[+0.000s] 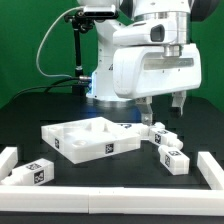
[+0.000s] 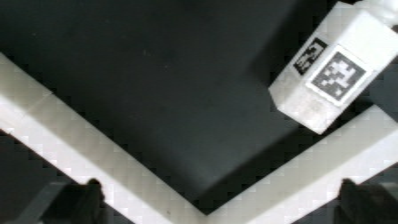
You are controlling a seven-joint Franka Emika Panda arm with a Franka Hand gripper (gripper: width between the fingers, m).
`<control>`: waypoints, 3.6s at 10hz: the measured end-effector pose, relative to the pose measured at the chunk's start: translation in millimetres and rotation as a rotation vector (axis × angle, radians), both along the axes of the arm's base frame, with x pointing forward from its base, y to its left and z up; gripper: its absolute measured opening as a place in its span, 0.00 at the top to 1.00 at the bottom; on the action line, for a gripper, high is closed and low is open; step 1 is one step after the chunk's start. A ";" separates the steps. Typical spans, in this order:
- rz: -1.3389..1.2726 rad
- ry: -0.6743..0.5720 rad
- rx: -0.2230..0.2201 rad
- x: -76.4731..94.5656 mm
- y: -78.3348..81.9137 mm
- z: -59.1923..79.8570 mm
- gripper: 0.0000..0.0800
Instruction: Assemble one leg
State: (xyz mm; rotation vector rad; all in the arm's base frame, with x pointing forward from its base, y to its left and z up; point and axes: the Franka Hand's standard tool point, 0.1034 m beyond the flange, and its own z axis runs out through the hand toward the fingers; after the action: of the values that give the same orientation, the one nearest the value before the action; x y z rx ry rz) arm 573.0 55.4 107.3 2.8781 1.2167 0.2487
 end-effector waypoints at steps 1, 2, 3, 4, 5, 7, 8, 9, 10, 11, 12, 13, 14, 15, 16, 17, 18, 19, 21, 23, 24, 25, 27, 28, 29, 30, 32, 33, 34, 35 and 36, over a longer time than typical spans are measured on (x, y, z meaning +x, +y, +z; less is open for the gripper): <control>0.000 0.000 0.000 0.0 0.0 0.0 0.19; 0.000 0.000 0.000 0.0 0.0 0.0 0.19; 0.000 0.000 0.000 -0.1 0.0 -0.2 0.19; 0.001 0.001 0.000 -0.3 0.0 -0.7 0.19; -0.001 0.003 0.000 -0.8 -0.5 -1.5 0.19; -0.247 0.072 0.032 -16.9 -2.9 -20.3 0.19; -0.296 0.095 0.035 -22.2 2.4 -31.7 0.19; -0.365 0.124 0.041 -29.7 8.6 -45.0 0.19; -0.389 0.122 0.050 -32.3 16.1 -52.4 0.19; -0.374 0.093 0.058 -32.4 23.4 -53.4 0.19; -0.374 0.097 0.056 -32.1 20.9 -52.9 0.19; -0.376 0.097 0.056 -32.0 20.0 -53.2 0.19; -0.391 0.100 0.058 -33.9 21.5 -55.7 0.19; -0.430 0.121 0.059 -43.8 25.8 -67.7 0.19; -0.443 0.148 0.054 -54.6 30.2 -83.7 0.19; -0.448 0.145 0.056 -57.4 33.7 -92.0 0.19; -0.445 0.144 0.057 -58.4 32.8 -97.5 0.19; -0.439 0.144 0.057 -58.0 28.9 -100.1 0.19; -0.439 0.144 0.057 -58.3 29.4 -100.2 0.30; -0.439 0.144 0.057 -58.3 29.4 -100.3 0.47; -0.439 0.147 0.056 -57.9 29.7 -99.2 0.65; -0.440 0.162 0.050 -56.6 31.7 -89.0 0.64; -0.490 0.181 0.041 -65.9 47.1 -51.0 0.65; -0.530 0.183 0.038 -81.3 59.4 -28.6 0.64; -0.612 0.177 0.043 -100.3 77.3 -12.2 0.64; -0.616 0.178 0.042 -112.1 92.5 -8.2 0.64; -0.601 0.184 0.039 -107.0 82.5 -14.2 0.64; -0.598 0.184 0.038 -107.8 83.7 -14.1 0.64; -0.597 0.185 0.037 -109.4 84.4 -15.0 0.64; -0.641 0.175 0.048 -119.5 89.6 -21.7 0.64; -0.645 0.164 0.056 -140.8 95.6 -38.1 0.64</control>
Offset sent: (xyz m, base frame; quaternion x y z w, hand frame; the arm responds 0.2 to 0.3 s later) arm 0.0000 0.0000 0.0000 0.0000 0.0000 0.0000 1.0000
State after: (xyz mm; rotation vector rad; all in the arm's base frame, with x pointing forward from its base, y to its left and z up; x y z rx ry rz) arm 432.2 151.0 69.2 3.1892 0.2367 0.0338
